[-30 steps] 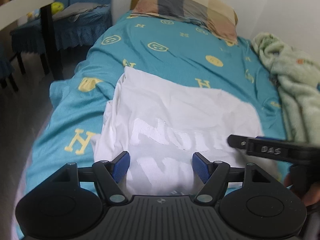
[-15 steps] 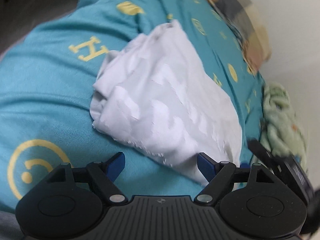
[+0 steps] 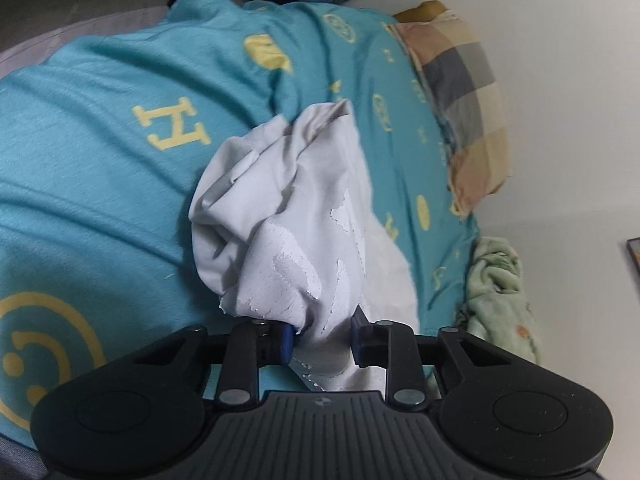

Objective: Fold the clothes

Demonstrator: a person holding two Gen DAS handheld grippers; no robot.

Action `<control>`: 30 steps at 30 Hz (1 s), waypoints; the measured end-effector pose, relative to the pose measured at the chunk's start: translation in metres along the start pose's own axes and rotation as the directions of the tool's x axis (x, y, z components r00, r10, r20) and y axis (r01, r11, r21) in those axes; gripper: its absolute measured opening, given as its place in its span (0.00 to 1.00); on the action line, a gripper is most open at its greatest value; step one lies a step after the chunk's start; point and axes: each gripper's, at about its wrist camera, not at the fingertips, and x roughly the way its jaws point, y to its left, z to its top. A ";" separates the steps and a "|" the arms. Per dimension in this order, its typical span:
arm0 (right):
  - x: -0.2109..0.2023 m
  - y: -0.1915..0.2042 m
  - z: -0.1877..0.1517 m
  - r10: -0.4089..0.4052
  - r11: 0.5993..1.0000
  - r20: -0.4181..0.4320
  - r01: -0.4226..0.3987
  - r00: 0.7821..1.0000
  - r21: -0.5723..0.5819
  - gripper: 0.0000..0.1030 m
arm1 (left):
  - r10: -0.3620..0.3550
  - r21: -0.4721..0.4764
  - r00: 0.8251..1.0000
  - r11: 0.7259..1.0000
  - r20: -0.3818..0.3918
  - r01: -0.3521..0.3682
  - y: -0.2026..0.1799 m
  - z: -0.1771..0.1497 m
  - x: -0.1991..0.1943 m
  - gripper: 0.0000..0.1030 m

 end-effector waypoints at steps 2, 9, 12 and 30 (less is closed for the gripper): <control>0.000 -0.002 0.007 0.006 1.000 0.047 -0.007 0.999 0.021 0.80 | -0.035 -0.006 0.999 0.999 0.001 0.035 -0.003 0.001 -0.003 0.24; -0.024 -0.006 0.035 0.012 0.997 0.291 -0.032 0.957 0.066 0.77 | -0.110 -0.093 0.994 0.990 -0.007 0.109 0.005 0.015 -0.008 0.22; -0.030 -0.005 0.038 -0.017 0.998 0.335 -0.002 0.942 0.055 0.46 | -0.115 -0.124 0.993 0.986 -0.016 0.112 0.013 0.018 -0.004 0.24; -0.041 0.054 0.017 0.016 0.991 0.401 0.040 0.916 -0.131 0.23 | -0.190 -0.237 0.982 0.954 -0.006 0.183 0.032 0.010 0.001 0.28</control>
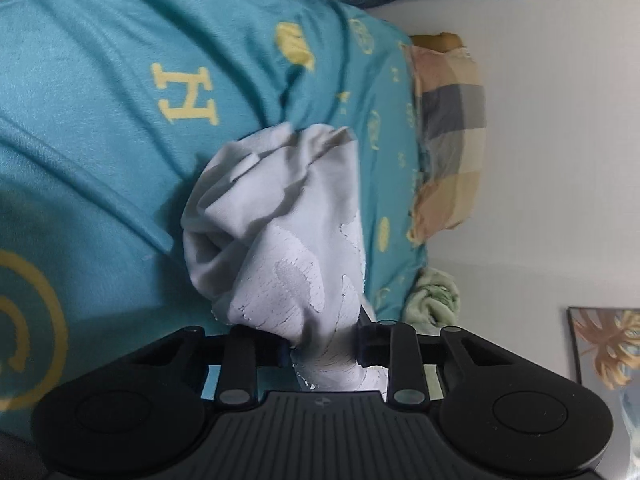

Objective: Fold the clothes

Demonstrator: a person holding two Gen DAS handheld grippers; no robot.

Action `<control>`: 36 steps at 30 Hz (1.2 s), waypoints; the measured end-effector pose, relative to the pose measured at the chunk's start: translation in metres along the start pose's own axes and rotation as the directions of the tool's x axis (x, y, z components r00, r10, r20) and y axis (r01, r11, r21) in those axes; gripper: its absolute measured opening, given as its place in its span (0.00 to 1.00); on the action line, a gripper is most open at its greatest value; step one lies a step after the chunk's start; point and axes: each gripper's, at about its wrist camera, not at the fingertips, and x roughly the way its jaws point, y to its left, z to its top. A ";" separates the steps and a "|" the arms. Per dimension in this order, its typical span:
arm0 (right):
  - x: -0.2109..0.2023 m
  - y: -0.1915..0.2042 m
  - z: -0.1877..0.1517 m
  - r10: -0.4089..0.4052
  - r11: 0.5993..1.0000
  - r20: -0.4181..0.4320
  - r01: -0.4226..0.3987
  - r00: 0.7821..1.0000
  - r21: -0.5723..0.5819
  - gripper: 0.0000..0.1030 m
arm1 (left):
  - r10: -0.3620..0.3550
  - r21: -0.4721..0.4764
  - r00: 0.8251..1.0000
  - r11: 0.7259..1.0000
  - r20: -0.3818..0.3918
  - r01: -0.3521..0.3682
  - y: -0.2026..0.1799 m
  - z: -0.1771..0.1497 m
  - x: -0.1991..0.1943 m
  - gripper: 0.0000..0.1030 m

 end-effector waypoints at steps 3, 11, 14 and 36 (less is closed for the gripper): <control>-0.014 0.009 0.000 0.040 0.999 0.026 -0.040 0.999 0.011 0.23 | -0.028 0.027 0.999 0.999 -0.017 0.029 -0.019 -0.008 -0.015 0.28; -0.085 0.023 0.018 0.115 0.988 0.079 -0.122 0.990 0.095 0.23 | -0.067 0.111 0.994 0.991 -0.080 0.076 -0.104 -0.065 -0.046 0.27; -0.124 0.030 0.049 0.145 0.983 0.123 -0.158 0.982 0.098 0.23 | -0.091 0.146 0.989 0.983 -0.120 0.108 -0.149 -0.093 -0.038 0.27; -0.330 -0.011 0.348 -0.106 0.993 0.613 0.113 0.783 0.028 0.23 | -0.040 0.425 0.804 0.833 -0.593 0.355 -0.350 -0.370 0.311 0.27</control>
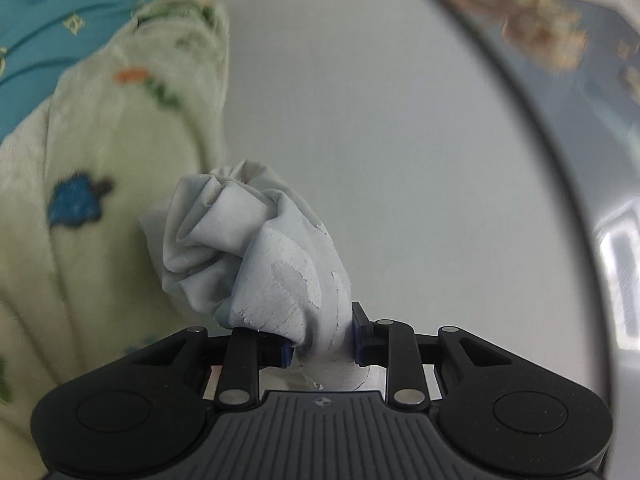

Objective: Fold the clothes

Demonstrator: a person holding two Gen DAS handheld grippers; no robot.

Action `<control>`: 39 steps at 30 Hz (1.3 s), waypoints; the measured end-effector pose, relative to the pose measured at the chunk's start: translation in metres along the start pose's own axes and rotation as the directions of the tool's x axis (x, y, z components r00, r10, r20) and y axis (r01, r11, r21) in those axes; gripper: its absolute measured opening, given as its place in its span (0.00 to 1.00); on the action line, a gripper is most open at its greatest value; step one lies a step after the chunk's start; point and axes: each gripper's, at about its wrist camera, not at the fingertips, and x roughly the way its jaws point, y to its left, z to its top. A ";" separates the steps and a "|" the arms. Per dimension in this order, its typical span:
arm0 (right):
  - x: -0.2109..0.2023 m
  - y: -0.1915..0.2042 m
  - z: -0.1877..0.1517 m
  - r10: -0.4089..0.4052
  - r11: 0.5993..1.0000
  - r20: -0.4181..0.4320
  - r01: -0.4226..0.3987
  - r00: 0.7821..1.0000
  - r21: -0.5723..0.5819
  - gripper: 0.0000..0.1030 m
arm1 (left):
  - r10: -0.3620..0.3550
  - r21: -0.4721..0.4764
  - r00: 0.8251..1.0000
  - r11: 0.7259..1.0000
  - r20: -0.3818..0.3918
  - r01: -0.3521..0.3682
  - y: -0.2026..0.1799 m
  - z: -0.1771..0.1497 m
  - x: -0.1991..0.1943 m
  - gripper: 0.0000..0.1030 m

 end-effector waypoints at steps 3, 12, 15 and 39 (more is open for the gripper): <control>0.020 -0.056 -0.022 -0.136 0.987 -0.136 0.146 0.981 0.067 0.23 | 0.102 0.033 0.990 0.994 -0.101 -0.099 0.034 -0.018 0.018 0.27; 0.029 -0.080 -0.052 -0.186 0.978 -0.181 0.200 0.966 0.062 0.29 | 0.192 0.160 0.973 0.972 -0.125 -0.171 0.059 -0.046 -0.001 0.33; 0.024 -0.084 -0.031 -0.203 0.974 -0.196 0.219 0.959 0.063 0.37 | 0.259 0.285 0.961 0.932 -0.094 -0.223 0.036 -0.053 -0.018 0.46; -0.208 0.009 -0.122 -0.120 0.816 0.057 0.131 0.991 -0.563 0.77 | 0.251 0.814 0.908 0.408 0.336 -0.414 -0.107 -0.248 -0.217 1.00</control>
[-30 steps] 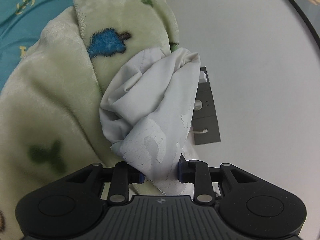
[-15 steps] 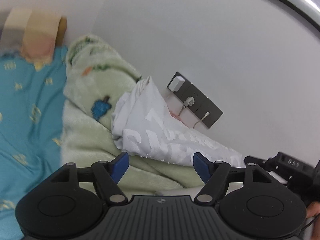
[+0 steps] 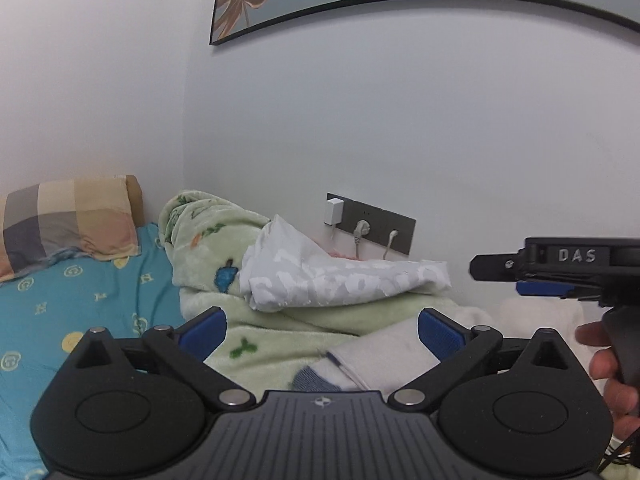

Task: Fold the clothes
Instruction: 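Open both tools and withdraw from the placed shirt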

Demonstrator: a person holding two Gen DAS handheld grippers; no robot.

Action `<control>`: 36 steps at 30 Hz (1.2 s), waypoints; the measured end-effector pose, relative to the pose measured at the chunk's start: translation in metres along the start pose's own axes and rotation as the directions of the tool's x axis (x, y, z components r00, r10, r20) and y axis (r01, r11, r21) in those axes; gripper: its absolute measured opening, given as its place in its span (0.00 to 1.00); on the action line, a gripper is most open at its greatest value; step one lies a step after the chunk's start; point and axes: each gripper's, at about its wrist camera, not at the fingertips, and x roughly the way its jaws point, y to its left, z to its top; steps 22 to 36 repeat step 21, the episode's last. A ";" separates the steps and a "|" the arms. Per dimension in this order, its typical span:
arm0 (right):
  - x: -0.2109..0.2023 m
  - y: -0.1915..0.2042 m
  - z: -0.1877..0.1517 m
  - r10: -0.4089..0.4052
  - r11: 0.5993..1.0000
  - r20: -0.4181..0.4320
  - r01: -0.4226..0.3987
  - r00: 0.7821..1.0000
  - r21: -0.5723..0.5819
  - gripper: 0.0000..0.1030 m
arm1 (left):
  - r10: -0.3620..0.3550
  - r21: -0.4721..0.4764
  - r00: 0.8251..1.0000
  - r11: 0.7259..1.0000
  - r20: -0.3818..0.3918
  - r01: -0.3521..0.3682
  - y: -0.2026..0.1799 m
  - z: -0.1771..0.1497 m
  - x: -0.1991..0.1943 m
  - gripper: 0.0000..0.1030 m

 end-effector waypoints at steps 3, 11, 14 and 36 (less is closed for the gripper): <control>-0.015 0.004 -0.011 -0.002 0.999 0.009 0.002 1.000 -0.033 0.77 | 0.026 -0.023 0.999 0.999 0.023 -0.025 -0.005 -0.008 -0.024 1.00; -0.048 0.017 -0.032 -0.006 0.994 0.049 0.011 0.999 -0.110 0.77 | 0.099 -0.052 0.991 0.994 0.093 -0.094 -0.010 -0.014 -0.086 1.00; -0.055 0.022 -0.039 -0.005 0.992 0.046 0.011 0.999 -0.124 0.77 | 0.109 -0.045 0.989 0.993 0.098 -0.105 -0.012 -0.015 -0.098 1.00; -0.063 0.033 -0.045 -0.020 0.989 0.050 0.027 0.999 -0.145 0.77 | 0.133 -0.043 0.987 0.991 0.087 -0.130 -0.013 -0.020 -0.109 1.00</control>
